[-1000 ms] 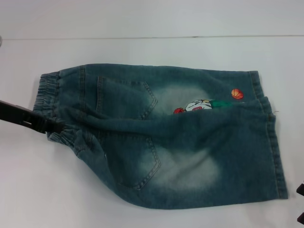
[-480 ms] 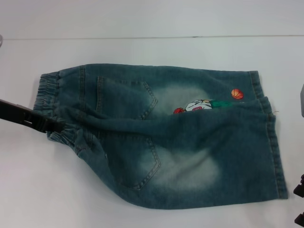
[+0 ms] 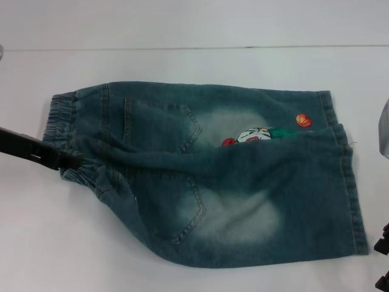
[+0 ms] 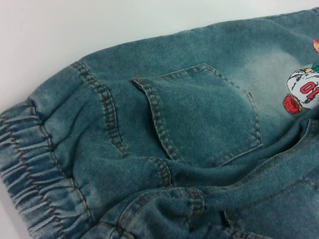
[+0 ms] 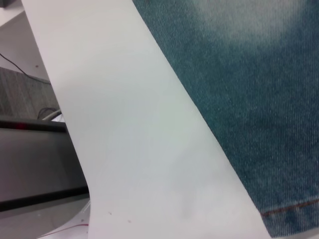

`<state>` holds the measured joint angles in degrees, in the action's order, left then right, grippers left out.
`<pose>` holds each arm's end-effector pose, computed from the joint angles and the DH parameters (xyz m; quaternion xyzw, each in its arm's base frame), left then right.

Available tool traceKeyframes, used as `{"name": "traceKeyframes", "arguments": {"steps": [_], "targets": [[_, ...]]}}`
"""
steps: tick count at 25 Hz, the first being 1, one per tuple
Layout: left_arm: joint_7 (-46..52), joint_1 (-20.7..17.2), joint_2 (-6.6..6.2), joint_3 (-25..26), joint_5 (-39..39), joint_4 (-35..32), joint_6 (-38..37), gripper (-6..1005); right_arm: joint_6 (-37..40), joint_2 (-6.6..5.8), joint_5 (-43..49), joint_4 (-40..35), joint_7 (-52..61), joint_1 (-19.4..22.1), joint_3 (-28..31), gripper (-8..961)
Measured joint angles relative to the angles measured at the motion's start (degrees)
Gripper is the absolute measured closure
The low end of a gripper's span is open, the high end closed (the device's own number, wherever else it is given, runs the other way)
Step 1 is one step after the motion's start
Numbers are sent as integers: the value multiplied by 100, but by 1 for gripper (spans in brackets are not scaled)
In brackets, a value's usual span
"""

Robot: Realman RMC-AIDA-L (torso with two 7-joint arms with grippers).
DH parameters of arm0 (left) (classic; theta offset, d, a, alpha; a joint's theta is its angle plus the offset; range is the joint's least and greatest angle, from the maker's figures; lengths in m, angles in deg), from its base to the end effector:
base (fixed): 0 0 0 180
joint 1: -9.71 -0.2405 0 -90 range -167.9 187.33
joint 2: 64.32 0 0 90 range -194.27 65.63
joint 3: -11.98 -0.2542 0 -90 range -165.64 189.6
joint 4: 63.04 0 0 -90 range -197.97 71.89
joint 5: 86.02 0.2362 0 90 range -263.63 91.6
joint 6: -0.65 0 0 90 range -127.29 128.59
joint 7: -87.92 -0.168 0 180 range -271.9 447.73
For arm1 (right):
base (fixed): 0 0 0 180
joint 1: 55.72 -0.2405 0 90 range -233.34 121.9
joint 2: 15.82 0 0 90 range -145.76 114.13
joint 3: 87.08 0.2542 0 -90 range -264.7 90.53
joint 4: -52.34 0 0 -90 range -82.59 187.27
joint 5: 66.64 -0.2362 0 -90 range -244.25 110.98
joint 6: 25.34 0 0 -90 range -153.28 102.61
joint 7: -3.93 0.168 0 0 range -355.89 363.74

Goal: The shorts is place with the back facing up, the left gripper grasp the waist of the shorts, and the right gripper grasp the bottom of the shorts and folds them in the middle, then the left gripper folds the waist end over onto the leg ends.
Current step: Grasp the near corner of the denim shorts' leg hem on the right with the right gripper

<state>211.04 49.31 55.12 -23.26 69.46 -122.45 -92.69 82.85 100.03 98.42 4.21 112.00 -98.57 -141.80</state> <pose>-0.2777 0.3913 0.0428 -0.8817 -0.4402 0.0483 0.1628 0.2849 0.3345 0.0135 0.9126 -0.2834 0.2820 0.0852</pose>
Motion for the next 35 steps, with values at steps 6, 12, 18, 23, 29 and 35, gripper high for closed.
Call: {"name": "traceKeyframes", "arguments": {"steps": [6,12,18,23,29,35], "targets": [[-1,-3,0,-1,0,5,0,932,-53,42,0,28,8,-17,-34,11],[-5,-5,3,-8,0,8,0,927,-136,63,-8,32,10,-56,-38,12],[-46,-13,9,-9,0,57,5,923,-145,75,-70,18,10,-118,3,26],[-82,-13,9,-9,0,143,50,919,-157,124,-77,14,-22,-165,46,43],[-108,-23,-3,-9,0,246,109,915,-169,128,-280,-13,-33,-190,58,64],[-133,-41,2,-9,0,253,140,910,-256,135,-370,-20,-42,-228,52,129]]}}
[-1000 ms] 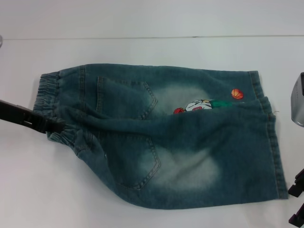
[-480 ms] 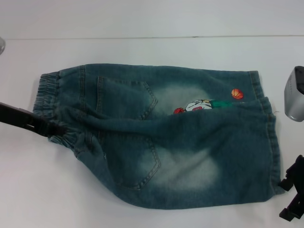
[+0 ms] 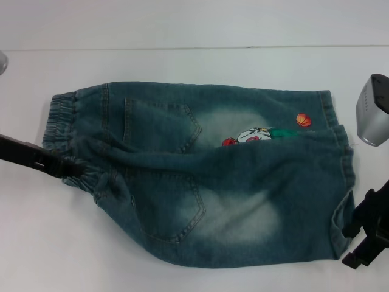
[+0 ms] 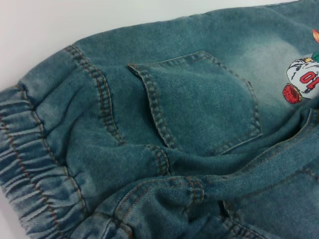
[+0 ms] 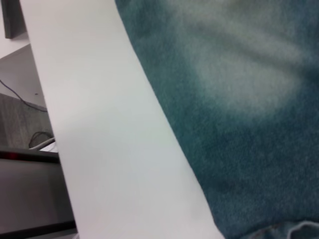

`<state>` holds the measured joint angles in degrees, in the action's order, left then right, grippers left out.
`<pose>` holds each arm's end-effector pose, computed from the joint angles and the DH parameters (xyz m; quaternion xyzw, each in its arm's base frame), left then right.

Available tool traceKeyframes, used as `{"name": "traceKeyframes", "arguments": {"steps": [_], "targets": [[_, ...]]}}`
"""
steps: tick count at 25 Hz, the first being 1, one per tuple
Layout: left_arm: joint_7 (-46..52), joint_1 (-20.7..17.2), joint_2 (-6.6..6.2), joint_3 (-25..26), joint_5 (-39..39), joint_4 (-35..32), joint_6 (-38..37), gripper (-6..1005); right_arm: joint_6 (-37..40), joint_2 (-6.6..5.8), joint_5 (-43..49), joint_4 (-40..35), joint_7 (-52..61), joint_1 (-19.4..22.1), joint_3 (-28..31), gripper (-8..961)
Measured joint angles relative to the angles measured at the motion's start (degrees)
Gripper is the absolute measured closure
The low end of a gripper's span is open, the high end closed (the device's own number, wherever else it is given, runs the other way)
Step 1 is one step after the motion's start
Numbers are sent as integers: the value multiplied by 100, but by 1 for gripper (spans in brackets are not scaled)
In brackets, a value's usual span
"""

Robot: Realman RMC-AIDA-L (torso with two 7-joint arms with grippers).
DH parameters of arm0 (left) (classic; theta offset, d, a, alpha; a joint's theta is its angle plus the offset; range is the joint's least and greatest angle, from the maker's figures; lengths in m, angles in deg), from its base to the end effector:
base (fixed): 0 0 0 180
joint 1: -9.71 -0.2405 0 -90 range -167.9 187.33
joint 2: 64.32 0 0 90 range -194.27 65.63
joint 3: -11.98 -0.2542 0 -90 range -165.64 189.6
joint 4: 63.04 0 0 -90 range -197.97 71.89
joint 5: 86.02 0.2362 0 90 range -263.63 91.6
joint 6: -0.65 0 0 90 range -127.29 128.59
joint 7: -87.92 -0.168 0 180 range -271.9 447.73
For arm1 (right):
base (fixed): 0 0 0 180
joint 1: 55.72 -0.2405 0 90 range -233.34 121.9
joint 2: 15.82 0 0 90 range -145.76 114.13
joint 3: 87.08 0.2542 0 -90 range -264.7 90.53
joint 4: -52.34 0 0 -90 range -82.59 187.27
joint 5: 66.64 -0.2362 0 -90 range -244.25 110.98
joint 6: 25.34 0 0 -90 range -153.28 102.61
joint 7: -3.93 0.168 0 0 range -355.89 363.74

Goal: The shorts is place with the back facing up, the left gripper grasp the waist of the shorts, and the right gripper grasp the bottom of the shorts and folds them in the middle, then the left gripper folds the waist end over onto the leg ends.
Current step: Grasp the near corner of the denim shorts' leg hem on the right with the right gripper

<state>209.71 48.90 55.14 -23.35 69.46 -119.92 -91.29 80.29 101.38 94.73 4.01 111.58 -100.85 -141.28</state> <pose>-0.2856 0.3880 0.0334 -0.8823 -0.4418 0.0501 0.1543 0.2604 0.3512 -0.0022 0.9342 -0.2514 0.2432 0.0697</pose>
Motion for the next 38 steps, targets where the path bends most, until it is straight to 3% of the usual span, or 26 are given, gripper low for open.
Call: {"name": "traceKeyframes", "arguments": {"steps": [8,14,19,38], "targets": [[-31,1,-8,0,0,74,10,904,-78,-11,0,-13,13,-16,-17,277],[-34,2,-7,0,0,74,19,900,-207,-47,46,-12,53,-25,-28,515],[-34,2,-6,0,0,73,19,896,-283,-65,63,-7,102,-26,-38,575],[-33,7,-11,0,0,81,75,882,-225,17,124,71,-3,-31,-121,571]]}}
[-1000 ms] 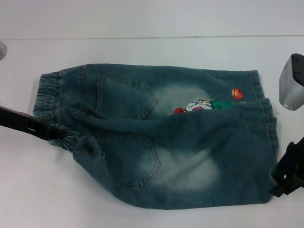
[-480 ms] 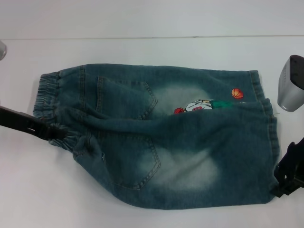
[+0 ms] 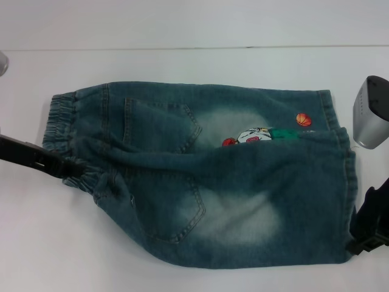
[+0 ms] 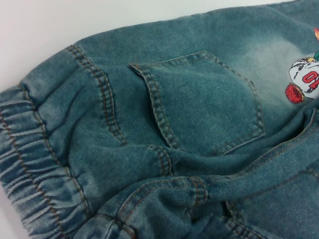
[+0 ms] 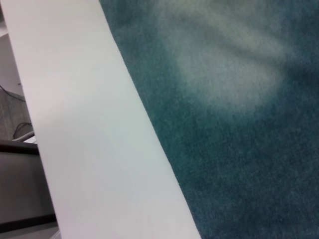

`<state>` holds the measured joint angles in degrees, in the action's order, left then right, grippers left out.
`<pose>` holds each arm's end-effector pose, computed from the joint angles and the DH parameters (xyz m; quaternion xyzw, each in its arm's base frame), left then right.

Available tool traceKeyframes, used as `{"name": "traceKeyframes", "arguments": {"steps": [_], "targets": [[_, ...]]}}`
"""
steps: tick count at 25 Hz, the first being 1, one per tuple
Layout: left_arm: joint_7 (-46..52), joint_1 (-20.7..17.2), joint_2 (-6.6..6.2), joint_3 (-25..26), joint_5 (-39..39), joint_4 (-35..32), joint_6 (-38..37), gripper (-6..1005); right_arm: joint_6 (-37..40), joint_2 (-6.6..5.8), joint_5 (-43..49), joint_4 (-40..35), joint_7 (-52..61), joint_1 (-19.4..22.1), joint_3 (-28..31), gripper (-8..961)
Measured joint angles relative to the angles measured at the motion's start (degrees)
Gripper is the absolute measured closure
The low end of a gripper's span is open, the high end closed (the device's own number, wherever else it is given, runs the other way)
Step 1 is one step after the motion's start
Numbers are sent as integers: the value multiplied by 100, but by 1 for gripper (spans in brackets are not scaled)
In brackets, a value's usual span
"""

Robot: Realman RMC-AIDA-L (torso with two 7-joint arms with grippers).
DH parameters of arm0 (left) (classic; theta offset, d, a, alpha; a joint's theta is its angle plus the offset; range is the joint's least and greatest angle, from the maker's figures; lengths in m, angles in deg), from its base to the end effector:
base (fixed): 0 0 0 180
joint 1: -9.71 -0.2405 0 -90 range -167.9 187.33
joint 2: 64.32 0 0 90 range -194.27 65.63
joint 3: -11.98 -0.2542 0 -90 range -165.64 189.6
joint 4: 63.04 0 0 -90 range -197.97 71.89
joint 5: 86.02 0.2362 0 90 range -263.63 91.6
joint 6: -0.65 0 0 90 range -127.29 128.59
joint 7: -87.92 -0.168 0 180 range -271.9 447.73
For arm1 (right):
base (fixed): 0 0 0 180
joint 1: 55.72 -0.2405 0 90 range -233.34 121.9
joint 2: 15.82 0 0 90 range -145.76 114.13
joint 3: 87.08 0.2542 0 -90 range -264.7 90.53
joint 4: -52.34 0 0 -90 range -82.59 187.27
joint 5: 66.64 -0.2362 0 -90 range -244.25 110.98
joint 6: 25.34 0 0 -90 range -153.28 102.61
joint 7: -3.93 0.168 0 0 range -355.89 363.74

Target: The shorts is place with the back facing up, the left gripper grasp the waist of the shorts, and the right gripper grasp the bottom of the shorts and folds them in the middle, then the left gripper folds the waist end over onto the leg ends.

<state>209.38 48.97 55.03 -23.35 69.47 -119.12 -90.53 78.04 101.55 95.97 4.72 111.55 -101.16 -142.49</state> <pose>-0.2875 0.3889 0.0317 -0.8824 -0.4411 0.0504 0.1555 0.2639 0.3552 -0.0057 0.9328 -0.2424 0.2601 0.0587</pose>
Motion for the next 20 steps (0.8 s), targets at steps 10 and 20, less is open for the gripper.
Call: {"name": "traceKeyframes", "arguments": {"steps": [10,20], "targets": [[5,0,-3,2,0,1,20,874,8,33,8,60,-3,-17,-7,909],[107,4,-55,129,-42,-105,10,867,31,-172,-537,66,-71,120,879,949]]}}
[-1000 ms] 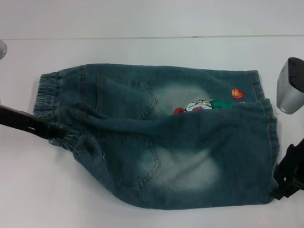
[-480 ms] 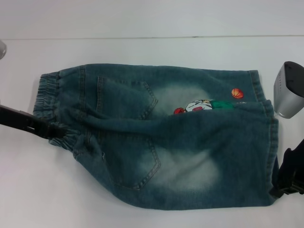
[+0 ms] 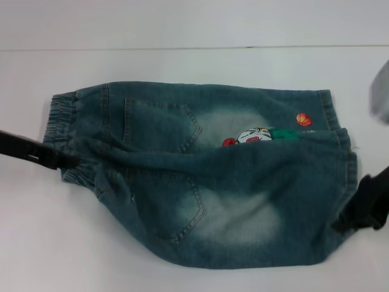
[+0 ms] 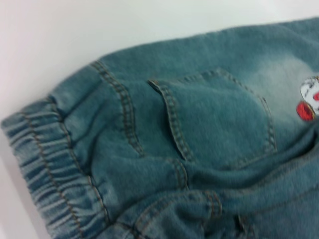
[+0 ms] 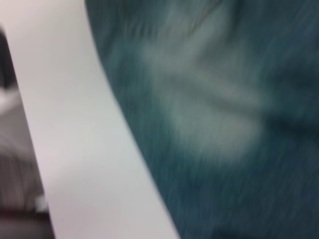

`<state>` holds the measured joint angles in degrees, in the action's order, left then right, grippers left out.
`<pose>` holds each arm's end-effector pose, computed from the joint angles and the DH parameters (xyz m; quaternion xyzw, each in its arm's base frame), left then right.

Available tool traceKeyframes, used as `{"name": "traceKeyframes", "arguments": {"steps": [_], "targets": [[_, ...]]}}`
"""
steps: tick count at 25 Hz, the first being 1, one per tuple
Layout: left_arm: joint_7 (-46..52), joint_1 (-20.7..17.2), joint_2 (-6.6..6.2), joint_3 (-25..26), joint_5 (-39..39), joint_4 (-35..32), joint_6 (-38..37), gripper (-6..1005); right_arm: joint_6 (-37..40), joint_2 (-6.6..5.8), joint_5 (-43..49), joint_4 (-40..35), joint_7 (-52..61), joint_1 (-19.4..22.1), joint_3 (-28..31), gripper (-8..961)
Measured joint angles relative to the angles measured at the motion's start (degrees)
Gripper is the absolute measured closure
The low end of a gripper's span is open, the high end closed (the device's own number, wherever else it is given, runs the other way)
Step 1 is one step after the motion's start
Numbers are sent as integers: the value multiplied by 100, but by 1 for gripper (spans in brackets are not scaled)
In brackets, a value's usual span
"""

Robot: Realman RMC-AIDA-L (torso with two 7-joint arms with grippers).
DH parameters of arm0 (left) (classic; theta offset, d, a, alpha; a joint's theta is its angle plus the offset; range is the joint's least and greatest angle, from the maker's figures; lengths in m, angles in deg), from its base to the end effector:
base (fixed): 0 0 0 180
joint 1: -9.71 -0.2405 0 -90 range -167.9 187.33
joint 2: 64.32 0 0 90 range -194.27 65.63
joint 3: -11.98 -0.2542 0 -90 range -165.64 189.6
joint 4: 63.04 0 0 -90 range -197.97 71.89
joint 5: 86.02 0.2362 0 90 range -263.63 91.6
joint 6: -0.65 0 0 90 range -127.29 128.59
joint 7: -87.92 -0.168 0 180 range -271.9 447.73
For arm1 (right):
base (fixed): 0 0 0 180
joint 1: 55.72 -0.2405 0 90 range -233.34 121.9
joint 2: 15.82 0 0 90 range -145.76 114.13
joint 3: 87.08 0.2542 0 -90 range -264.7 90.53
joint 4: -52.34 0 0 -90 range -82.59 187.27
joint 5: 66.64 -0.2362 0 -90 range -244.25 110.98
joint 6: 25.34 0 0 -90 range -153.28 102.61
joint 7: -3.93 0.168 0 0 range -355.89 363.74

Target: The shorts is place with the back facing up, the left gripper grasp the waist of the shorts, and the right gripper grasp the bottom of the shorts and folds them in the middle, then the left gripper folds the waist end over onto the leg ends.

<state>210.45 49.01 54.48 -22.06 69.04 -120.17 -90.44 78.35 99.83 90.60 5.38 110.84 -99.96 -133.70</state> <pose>-0.2878 0.3931 0.0428 -0.8755 -0.4497 0.0390 0.1723 0.2653 0.3603 0.0087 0.9435 -0.2873 0.1613 0.0349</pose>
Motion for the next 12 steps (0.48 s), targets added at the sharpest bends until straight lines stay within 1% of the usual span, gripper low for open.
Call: {"name": "traceKeyframes", "arguments": {"steps": [4,7,9,12], "targets": [[195,35,-103,130,-51,-10,-10,864,-14,-208,-752,19,-183,282,698,950],[315,76,-168,309,-57,-14,11,861,-134,-291,-1318,38,-302,523,1063,950],[386,117,-231,539,-63,-12,16,860,-321,-326,-1735,127,-376,691,1309,949],[421,129,-272,753,-82,0,72,858,-677,-373,-2214,354,-475,887,1597,949]]}}
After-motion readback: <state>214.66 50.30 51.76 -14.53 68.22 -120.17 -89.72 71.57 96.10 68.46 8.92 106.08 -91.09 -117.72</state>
